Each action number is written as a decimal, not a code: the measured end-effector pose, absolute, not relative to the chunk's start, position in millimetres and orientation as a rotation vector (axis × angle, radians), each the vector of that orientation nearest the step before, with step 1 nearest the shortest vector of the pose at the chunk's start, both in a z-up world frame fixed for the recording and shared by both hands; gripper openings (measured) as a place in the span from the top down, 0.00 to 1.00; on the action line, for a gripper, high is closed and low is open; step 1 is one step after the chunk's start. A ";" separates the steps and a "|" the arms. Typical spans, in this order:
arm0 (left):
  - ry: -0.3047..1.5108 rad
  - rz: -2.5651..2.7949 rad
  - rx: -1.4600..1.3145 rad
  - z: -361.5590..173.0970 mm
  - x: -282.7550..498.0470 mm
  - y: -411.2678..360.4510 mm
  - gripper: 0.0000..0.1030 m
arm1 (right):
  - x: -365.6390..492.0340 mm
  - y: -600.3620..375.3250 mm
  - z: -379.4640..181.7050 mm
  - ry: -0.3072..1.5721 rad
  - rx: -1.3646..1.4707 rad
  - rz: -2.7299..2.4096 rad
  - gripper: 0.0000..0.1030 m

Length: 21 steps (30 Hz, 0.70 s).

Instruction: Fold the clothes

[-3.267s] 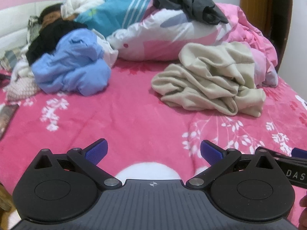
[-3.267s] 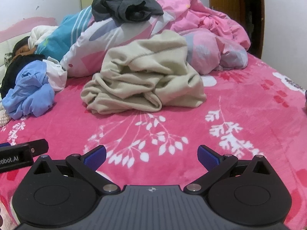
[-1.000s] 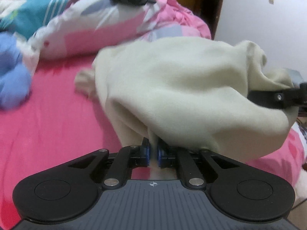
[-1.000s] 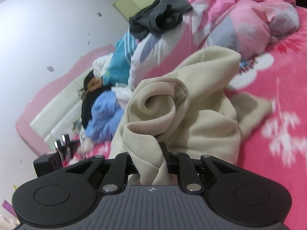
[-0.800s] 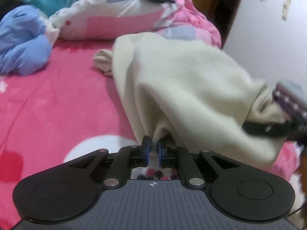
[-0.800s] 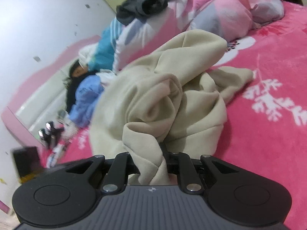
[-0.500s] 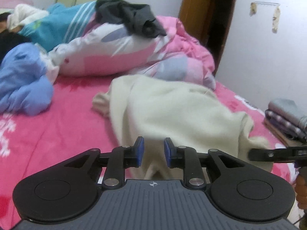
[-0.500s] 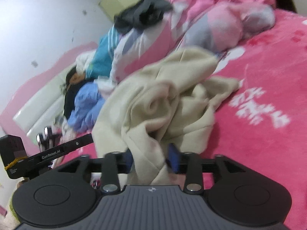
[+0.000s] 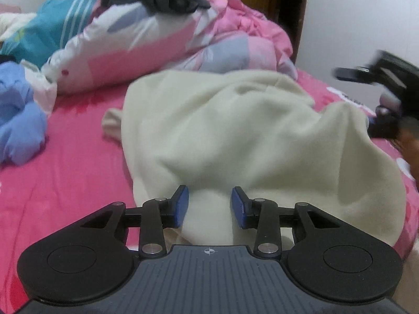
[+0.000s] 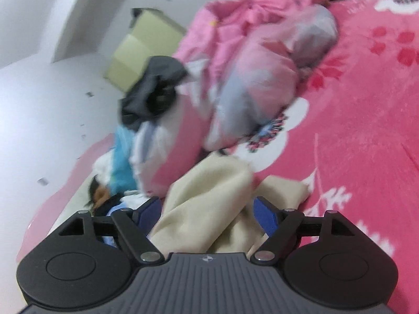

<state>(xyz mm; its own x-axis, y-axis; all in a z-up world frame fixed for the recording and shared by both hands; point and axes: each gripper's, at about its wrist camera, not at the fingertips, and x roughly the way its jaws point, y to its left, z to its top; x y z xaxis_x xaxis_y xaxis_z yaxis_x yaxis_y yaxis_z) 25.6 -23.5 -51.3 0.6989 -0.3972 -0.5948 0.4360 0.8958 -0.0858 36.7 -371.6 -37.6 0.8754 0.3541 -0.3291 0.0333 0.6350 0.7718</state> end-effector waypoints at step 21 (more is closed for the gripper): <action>0.625 -0.377 -0.255 -15.2 -19.8 95.9 0.65 | -3.4 -202.1 19.7 0.486 0.313 0.649 0.91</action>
<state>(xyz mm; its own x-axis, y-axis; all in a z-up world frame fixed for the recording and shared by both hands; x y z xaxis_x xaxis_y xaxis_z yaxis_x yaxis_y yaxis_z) -19.8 95.9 -15.2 0.7469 -0.4161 -0.5187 0.2642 0.9015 -0.3427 -3.4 -202.1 19.7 0.6915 0.6418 -0.3316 -0.4993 0.7564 0.4226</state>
